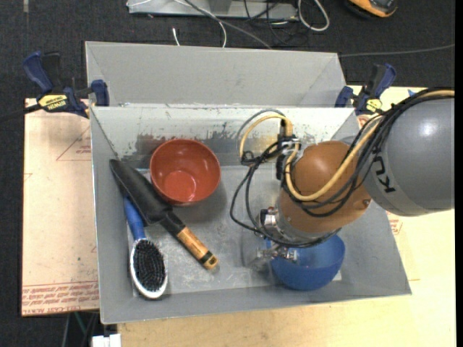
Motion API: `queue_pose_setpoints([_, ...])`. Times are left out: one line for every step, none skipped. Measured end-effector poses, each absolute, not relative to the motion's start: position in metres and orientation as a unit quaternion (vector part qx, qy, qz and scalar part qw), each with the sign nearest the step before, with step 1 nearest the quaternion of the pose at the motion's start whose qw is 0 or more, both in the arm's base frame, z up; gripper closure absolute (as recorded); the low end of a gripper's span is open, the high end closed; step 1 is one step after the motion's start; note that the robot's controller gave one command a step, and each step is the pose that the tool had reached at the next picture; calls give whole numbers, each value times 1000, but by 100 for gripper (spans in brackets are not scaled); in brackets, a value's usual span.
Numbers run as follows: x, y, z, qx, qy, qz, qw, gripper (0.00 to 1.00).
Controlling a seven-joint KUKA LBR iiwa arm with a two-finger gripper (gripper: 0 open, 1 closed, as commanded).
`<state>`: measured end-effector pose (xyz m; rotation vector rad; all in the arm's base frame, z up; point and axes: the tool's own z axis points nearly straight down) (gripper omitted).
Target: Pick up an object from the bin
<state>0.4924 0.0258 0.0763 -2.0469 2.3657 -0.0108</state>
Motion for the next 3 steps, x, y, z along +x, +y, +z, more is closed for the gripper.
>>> queue_pose_setpoints([491,26,103,-654,756,-2,8,100])
queue_pose_setpoints([491,27,137,-653,758,-1,7,100])
queue_pose_setpoints([491,28,163,-652,759,-1,8,100])
